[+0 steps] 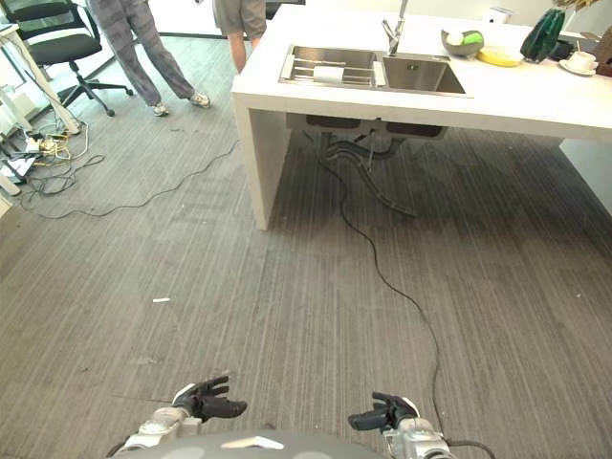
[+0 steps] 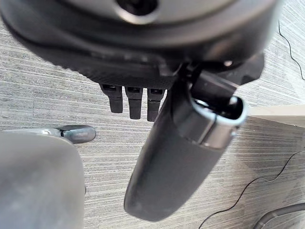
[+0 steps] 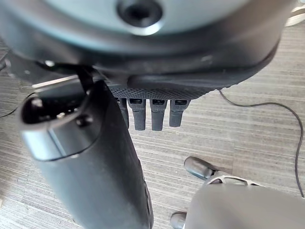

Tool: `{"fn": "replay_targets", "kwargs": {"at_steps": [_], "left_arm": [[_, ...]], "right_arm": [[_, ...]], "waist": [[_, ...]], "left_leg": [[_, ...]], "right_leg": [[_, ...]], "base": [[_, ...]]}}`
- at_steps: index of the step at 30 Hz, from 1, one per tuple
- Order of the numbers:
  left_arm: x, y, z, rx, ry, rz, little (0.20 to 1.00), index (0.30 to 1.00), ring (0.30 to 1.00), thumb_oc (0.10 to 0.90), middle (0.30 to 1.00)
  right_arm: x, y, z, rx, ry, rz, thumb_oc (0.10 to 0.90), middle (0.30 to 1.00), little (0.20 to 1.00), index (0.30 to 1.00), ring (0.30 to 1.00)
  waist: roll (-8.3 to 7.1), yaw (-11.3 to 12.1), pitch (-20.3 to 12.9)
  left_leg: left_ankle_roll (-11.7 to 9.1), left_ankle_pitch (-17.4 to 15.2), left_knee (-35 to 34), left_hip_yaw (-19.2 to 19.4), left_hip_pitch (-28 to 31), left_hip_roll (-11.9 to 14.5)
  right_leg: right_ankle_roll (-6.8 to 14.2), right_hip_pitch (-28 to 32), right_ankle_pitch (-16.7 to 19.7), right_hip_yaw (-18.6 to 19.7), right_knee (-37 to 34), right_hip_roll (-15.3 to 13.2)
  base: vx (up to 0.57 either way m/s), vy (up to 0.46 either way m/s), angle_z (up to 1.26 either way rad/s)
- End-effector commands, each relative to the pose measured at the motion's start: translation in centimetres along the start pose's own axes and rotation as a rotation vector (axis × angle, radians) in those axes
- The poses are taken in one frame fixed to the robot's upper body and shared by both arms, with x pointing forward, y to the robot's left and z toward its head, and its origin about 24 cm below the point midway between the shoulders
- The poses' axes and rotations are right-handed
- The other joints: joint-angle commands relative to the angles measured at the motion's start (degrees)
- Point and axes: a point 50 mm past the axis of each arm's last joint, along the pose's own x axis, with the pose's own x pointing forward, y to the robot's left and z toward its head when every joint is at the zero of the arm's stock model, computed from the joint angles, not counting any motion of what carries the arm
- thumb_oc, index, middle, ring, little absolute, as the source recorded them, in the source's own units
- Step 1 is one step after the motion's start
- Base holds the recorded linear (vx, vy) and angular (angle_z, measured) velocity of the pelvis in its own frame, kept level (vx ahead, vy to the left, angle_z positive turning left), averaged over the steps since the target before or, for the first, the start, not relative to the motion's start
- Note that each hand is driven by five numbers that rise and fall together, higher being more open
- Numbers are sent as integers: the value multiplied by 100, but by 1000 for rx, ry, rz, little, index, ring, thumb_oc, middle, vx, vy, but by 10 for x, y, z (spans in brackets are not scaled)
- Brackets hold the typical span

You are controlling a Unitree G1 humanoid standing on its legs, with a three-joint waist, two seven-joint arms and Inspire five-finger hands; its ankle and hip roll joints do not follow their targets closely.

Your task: Place the dishes in the dishwasher.

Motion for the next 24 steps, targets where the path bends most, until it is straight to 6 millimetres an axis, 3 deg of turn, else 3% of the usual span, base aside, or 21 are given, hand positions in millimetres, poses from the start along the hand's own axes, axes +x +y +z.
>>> {"fn": "replay_targets", "kwargs": {"at_steps": [1, 7, 10, 12, 15, 21, 24], "left_arm": [[5, -8, 12, 51, -8, -26, 900, 900, 900, 800, 900], [3, -5, -5, 66, 68, -15, 900, 900, 900, 800, 900], [-3, -3, -31, -9, 170, -7, 900, 900, 900, 800, 900], [-4, -3, -37, -22, 192, -7, 900, 900, 900, 800, 900], [-14, -3, -65, 18, 306, -15, 900, 900, 900, 800, 900], [-15, -1, -68, 101, 325, -19, 900, 900, 900, 800, 900], [-15, -3, -69, 101, 334, -30, 900, 900, 900, 800, 900]], "right_arm": [[0, -9, 3, -38, 4, -22, 800, 900, 900, 900, 900], [-1, -5, -10, -68, 56, -6, 800, 900, 900, 900, 900], [-2, -4, -20, -65, 105, 8, 800, 900, 900, 900, 900], [-2, -4, -23, -66, 116, 13, 800, 900, 900, 900, 900], [-7, 0, -45, -54, 207, 40, 800, 900, 900, 900, 900], [-13, 7, -68, -20, 297, 71, 800, 900, 900, 900, 900], [-13, 8, -68, 7, 297, 74, 800, 900, 900, 900, 900]], "waist": [[-144, 100, -103], [-155, 73, -138], [-154, 22, -166], [-151, 7, -171], [-134, -67, -224], [-111, -124, -207], [-107, -144, -194]], "left_leg": [[-210, -304, 11, 8, -10, 103], [-214, -321, 11, 30, 14, 103], [-216, -337, 11, 85, 50, 115], [-216, -339, 11, 97, 59, 118], [-211, -357, 11, 149, 74, 126], [-213, -365, 11, 185, 48, 115], [-214, -369, 11, 195, 33, 109]], "right_leg": [[740, -347, 745, -375, 29, -690], [727, -334, 742, -346, 29, -681], [708, -330, 728, -286, 29, -660], [705, -330, 727, -274, 29, -656], [694, -358, 727, -199, 29, -647], [704, -394, 736, -174, 29, -658], [712, -412, 742, -155, 29, -664]], "base": [[0, 0, 0], [9, -4, -5], [0, 0, 0], [0, 0, 0], [14, 5, -7], [12, 8, -11], [0, 0, 0]]}}
